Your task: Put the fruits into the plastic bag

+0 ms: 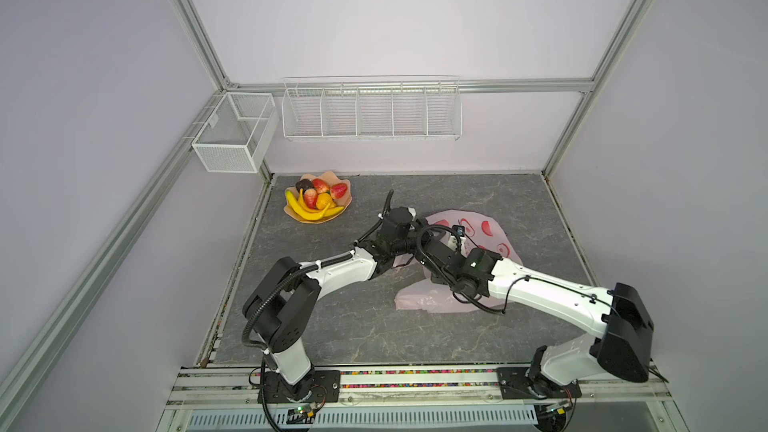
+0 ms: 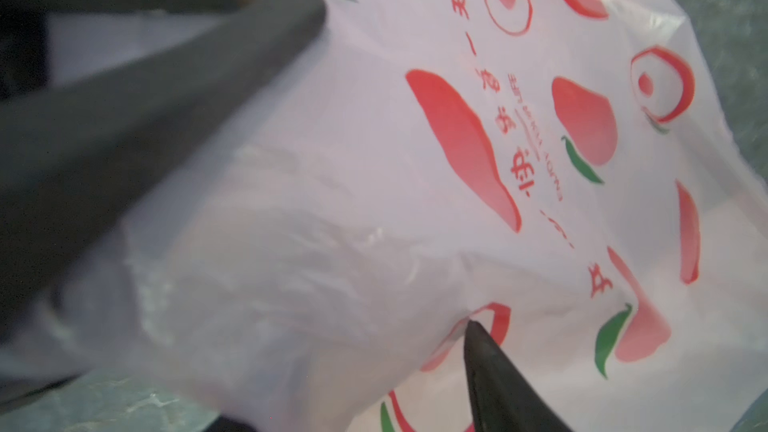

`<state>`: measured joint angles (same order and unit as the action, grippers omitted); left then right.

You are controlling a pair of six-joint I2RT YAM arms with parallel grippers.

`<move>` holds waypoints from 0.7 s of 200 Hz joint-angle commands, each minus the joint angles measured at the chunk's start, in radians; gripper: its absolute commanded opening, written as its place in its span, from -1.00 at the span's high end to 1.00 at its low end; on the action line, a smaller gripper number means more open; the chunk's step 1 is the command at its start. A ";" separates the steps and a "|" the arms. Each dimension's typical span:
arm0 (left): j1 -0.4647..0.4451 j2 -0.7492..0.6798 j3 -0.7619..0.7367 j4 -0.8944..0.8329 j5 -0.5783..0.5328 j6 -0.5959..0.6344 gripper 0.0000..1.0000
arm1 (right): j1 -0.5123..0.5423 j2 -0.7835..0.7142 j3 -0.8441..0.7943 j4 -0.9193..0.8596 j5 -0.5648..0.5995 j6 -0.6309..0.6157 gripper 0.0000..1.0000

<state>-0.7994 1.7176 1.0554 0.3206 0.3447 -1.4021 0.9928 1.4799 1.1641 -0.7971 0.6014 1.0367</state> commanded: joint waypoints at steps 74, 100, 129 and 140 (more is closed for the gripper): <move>0.031 0.010 0.176 -0.237 0.058 0.231 -0.04 | 0.003 -0.021 0.035 -0.063 0.001 0.058 0.88; 0.090 -0.072 0.159 -0.317 0.033 0.254 -0.47 | 0.002 -0.040 0.045 -0.073 0.000 0.091 0.88; 0.175 -0.199 0.182 -0.522 -0.010 0.347 -0.65 | -0.010 -0.057 0.049 -0.067 -0.020 0.124 0.88; 0.205 -0.250 0.194 -0.604 -0.032 0.393 -0.75 | -0.016 -0.059 0.052 -0.061 -0.030 0.128 0.88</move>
<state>-0.6518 1.5963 1.2079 -0.0814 0.3683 -1.1290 0.9897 1.4525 1.1912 -0.8417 0.5961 1.1069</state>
